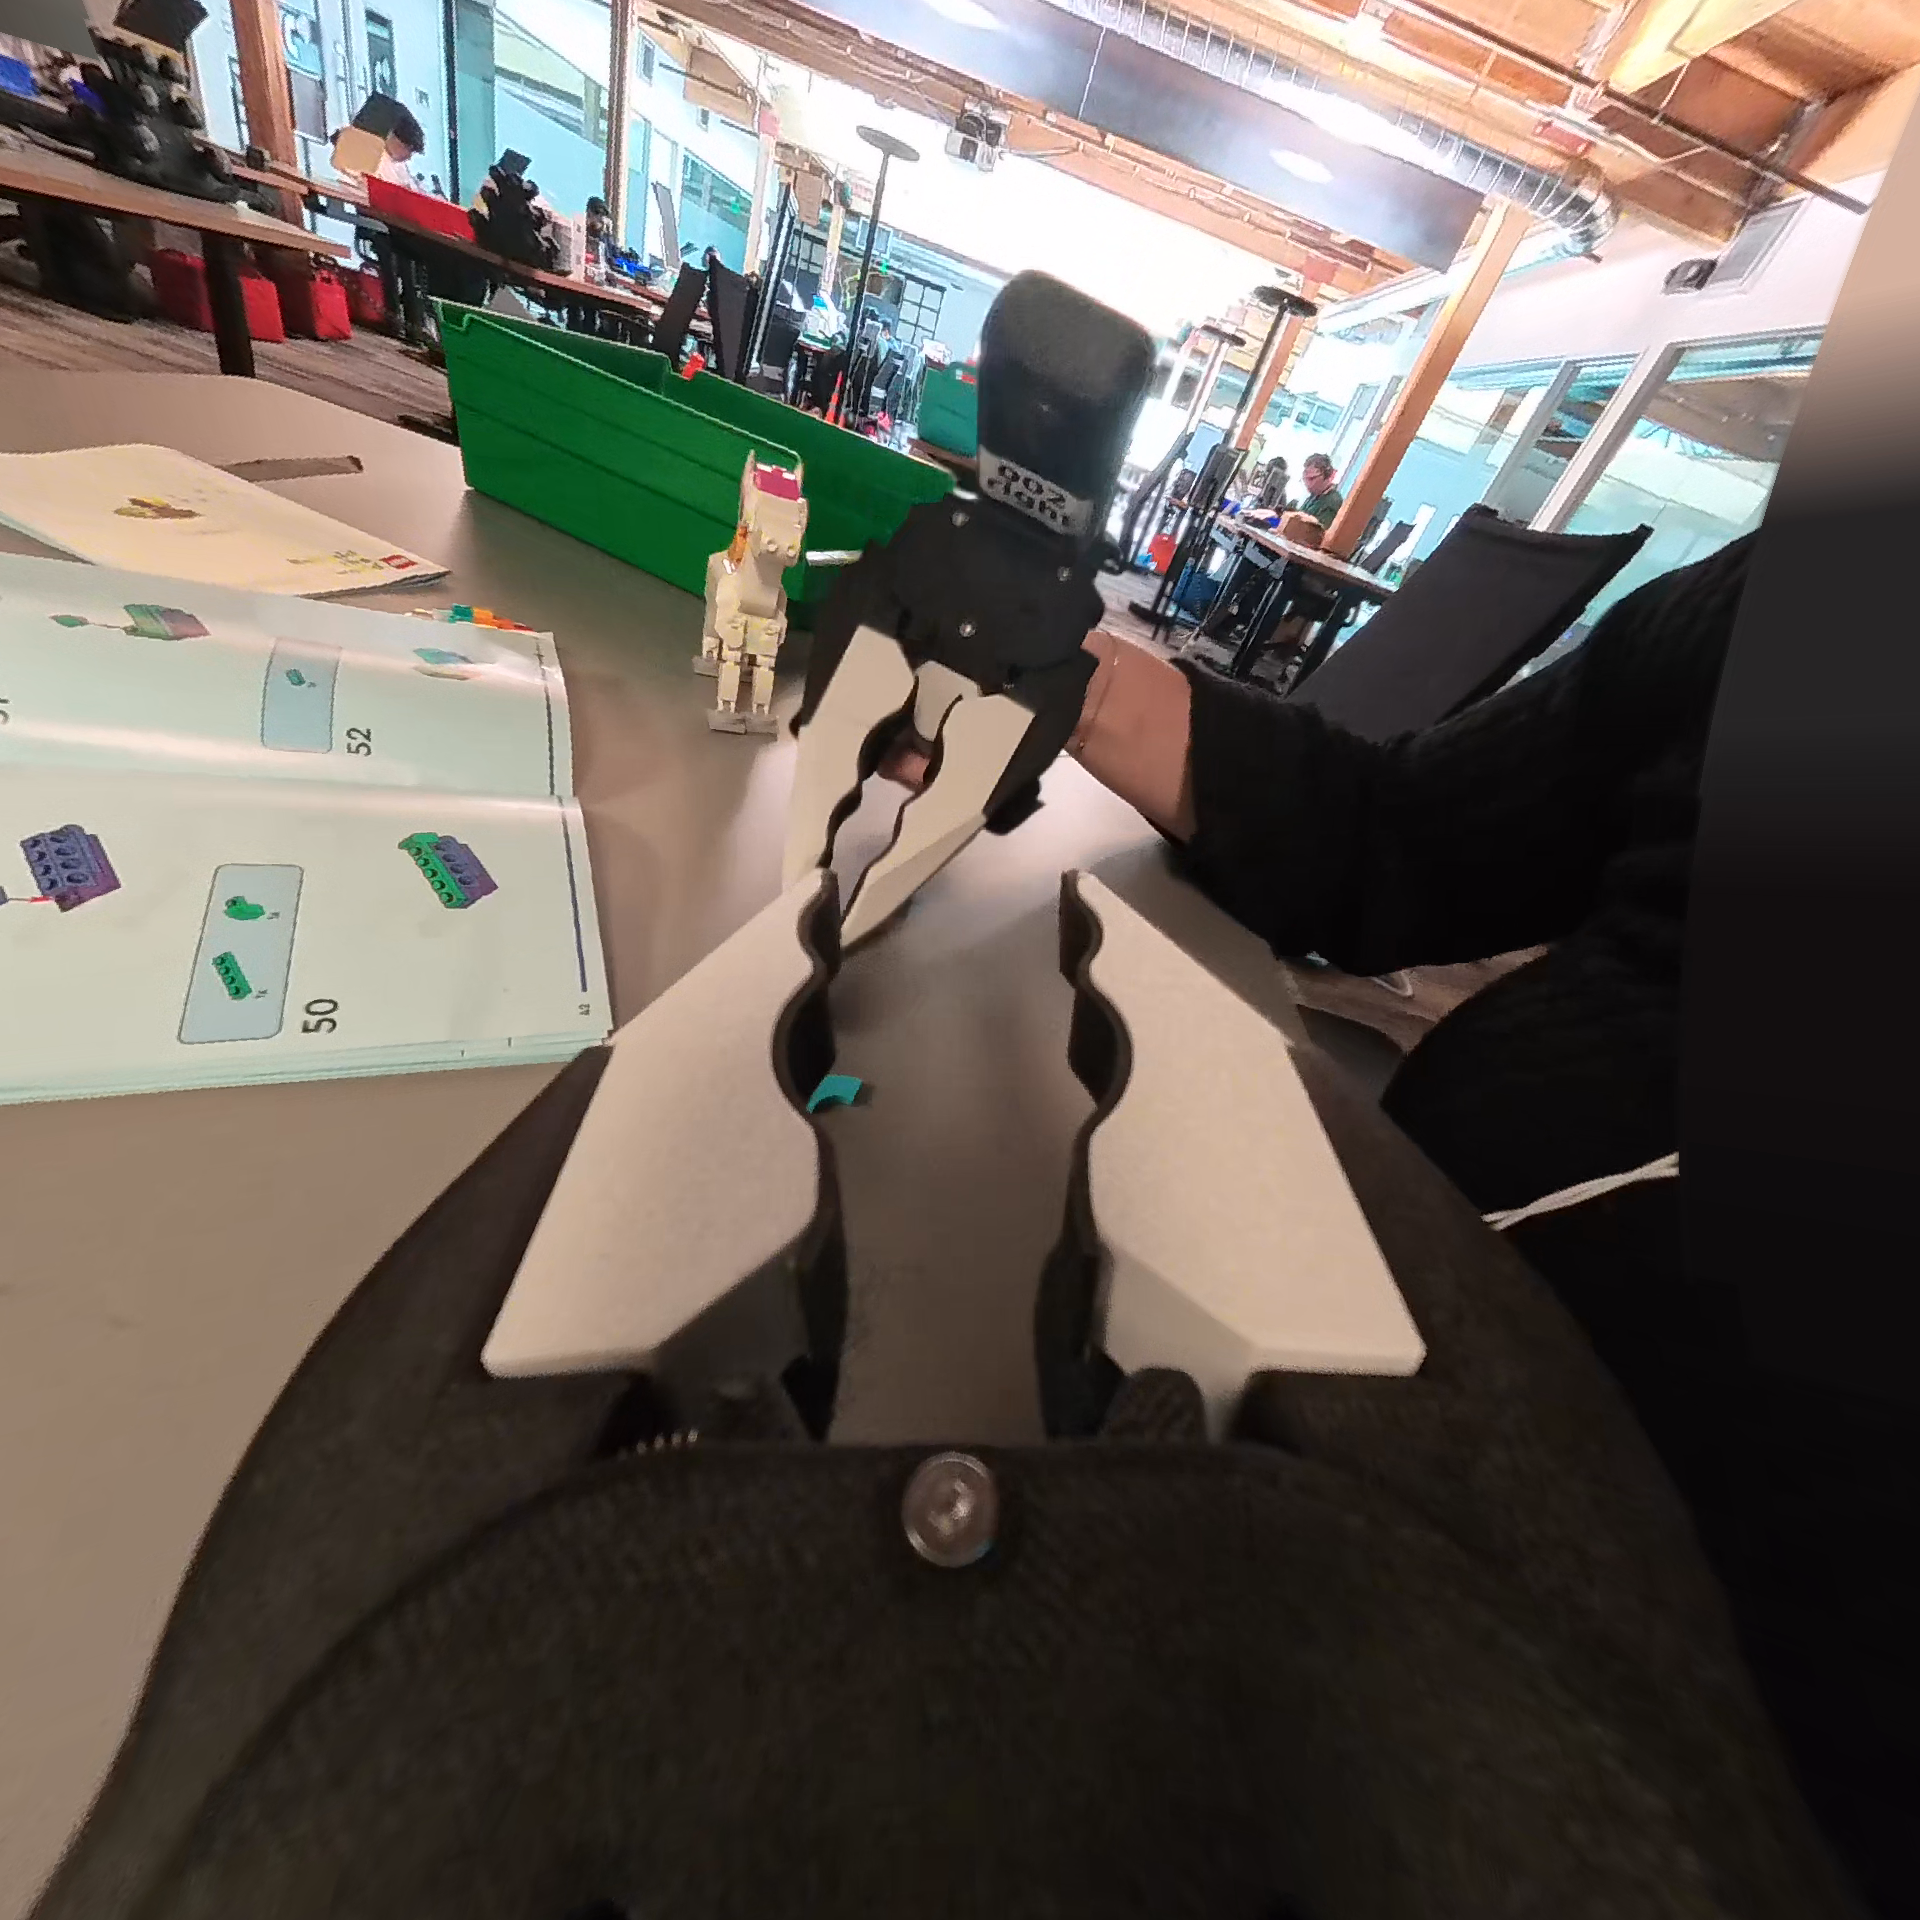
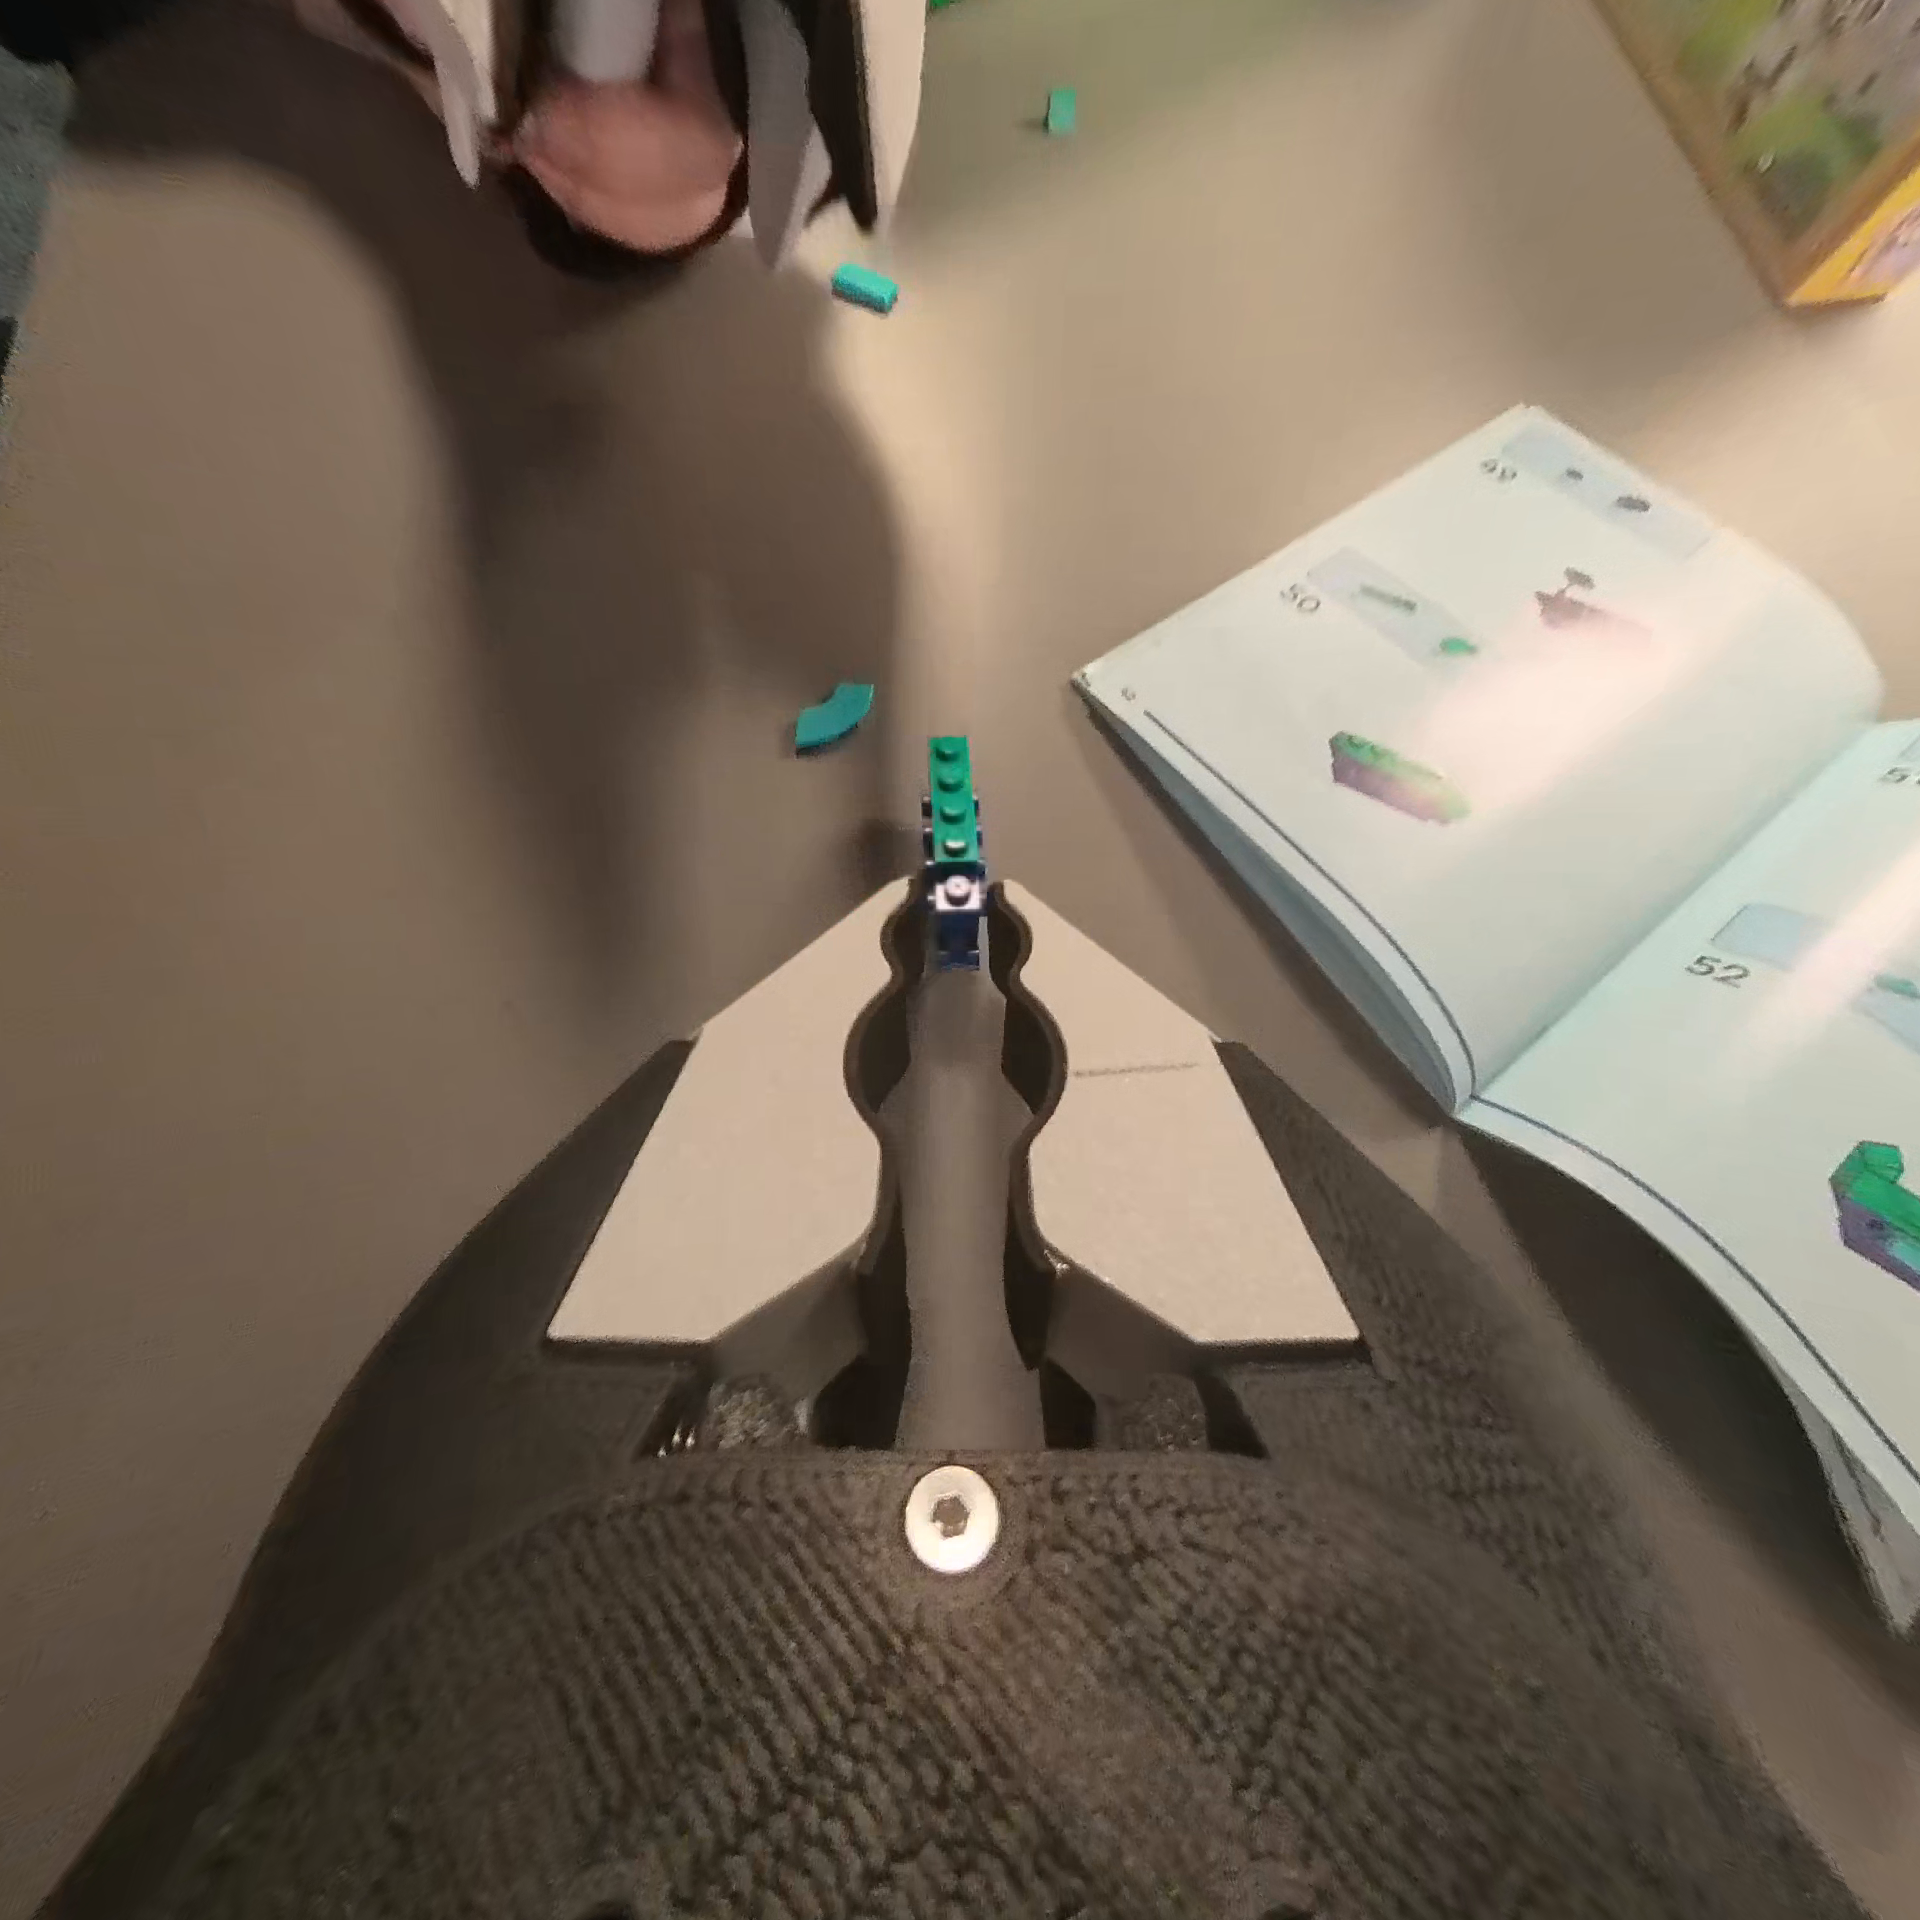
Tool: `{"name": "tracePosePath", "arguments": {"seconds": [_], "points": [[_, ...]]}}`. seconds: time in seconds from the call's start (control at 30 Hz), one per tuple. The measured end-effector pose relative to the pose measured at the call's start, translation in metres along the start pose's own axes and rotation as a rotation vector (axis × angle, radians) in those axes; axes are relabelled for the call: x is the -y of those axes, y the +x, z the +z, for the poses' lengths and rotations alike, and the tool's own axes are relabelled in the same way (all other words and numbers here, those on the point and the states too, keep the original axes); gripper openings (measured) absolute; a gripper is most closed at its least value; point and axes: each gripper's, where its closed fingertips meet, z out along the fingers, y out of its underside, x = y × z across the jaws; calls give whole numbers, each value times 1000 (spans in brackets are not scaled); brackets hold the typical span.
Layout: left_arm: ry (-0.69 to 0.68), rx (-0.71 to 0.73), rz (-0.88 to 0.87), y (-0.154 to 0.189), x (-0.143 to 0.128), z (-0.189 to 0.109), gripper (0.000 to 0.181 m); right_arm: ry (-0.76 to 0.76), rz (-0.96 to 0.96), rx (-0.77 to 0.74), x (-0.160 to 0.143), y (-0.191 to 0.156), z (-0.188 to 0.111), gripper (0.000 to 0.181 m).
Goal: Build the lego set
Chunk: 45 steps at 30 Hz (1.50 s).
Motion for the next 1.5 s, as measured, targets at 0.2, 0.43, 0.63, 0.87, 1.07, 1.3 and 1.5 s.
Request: {"name": "tracePosePath", "arguments": {"seconds": [0.2, 0.43, 0.63, 0.87, 1.07, 1.3, 1.5], "points": [[-29, 14, 51, 4, -4, 2, 39, -22, 3, 6, -8, 0, 2, 11], [-47, 24, 106, 8, -7, 4, 38, 82, -28, 10, 4, -3, -5, 40], [-104, 95, 241, 11, -15, 11, 37, 721, 3, -317, 82, 29, -55, 40], [-120, 153, 529, 27, -21, 18, 40, 813, -112, -644, 87, 44, -72, 26], [-90, 206, 627, 22, -15, 13, 41, 787, -128, -688, 86, 47, -71, 22], [29, 291, 600, 27, 17, -4, 43, 762, -173, -738, 85, 47, -73, 17], [36, 622, 423, 9, 75, -103, 40, 783, -166, -766, 85, 49, -83, 17]]}}
